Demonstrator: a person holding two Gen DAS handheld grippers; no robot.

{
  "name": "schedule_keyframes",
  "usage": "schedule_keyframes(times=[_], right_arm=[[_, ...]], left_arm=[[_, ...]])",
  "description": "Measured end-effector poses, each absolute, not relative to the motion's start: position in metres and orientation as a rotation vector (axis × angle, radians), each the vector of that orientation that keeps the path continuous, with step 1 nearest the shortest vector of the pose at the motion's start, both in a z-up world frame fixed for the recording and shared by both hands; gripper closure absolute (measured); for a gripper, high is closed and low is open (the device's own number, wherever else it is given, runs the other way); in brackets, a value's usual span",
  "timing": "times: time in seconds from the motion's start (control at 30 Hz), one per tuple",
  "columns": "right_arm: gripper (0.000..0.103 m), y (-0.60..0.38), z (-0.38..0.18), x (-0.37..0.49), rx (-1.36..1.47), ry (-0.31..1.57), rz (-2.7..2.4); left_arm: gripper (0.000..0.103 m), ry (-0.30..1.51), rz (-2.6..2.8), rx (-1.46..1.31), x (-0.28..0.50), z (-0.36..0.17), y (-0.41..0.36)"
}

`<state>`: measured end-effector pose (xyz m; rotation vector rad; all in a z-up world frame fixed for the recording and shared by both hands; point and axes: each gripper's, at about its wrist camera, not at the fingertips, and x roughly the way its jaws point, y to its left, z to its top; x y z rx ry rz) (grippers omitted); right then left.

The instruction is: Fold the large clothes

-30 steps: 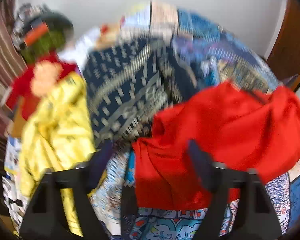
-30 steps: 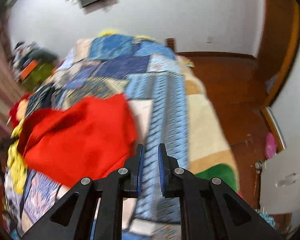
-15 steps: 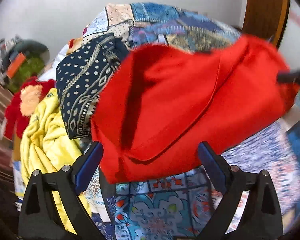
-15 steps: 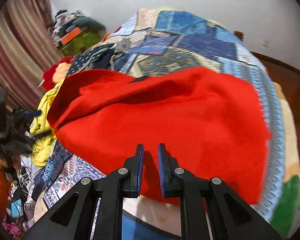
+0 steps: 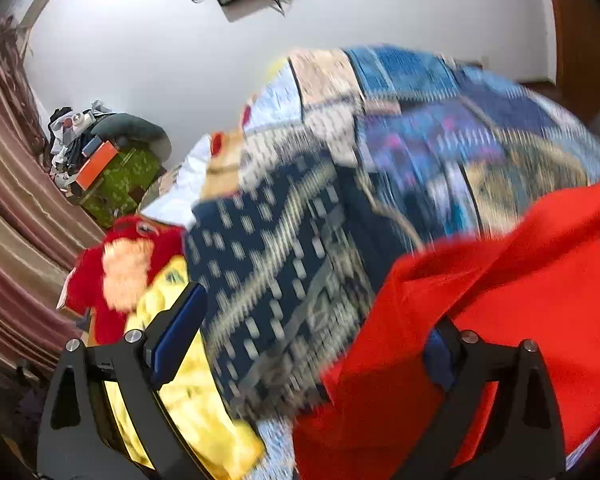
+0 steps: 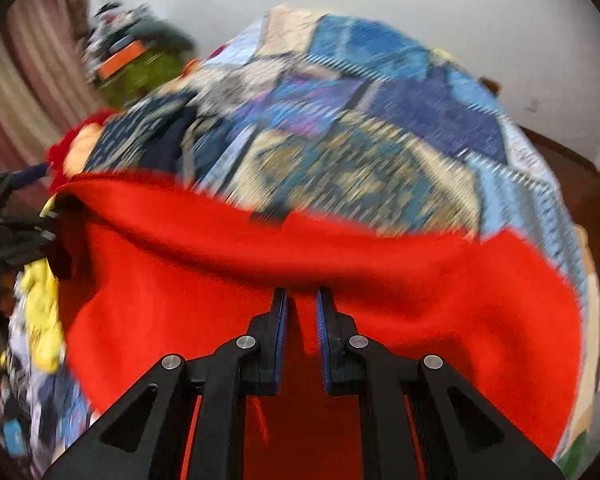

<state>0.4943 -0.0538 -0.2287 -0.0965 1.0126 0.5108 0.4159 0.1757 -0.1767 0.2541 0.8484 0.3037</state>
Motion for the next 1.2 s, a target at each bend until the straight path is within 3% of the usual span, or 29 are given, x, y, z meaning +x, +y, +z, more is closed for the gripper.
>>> schedule_keyframes(times=[0.17,0.33,0.53,0.7,0.8,1.17,1.2], right_arm=[[0.094,-0.067,-0.202,0.501,0.025,0.978,0.559],[0.094,-0.053,-0.193,0.463,-0.093,0.953,0.637],[0.094,-0.04,-0.22,0.415,-0.23,1.007,0.714],[0.094,-0.042,-0.259,0.407,-0.351,1.06,0.63],[0.094,-0.049,-0.269,0.408,-0.361,1.047,0.597],[0.093,-0.07,-0.264,0.401,-0.446,0.993,0.456],[0.083,-0.079,-0.264,0.401,-0.477,0.978,0.412]], left_arm=[[0.007,0.755,0.287,0.275,0.421,-0.137,0.172],[0.007,0.765,0.154,0.217,0.399,-0.129,0.154],[0.006,0.9,-0.059,0.11,0.373,-0.176,0.119],[0.006,1.064,-0.102,0.035,0.364,-0.249,0.097],[0.003,1.051,-0.049,0.058,0.36,-0.277,0.091],[0.0,0.993,-0.008,0.028,0.35,-0.278,0.098],[0.0,0.992,-0.009,0.025,0.351,-0.279,0.099]])
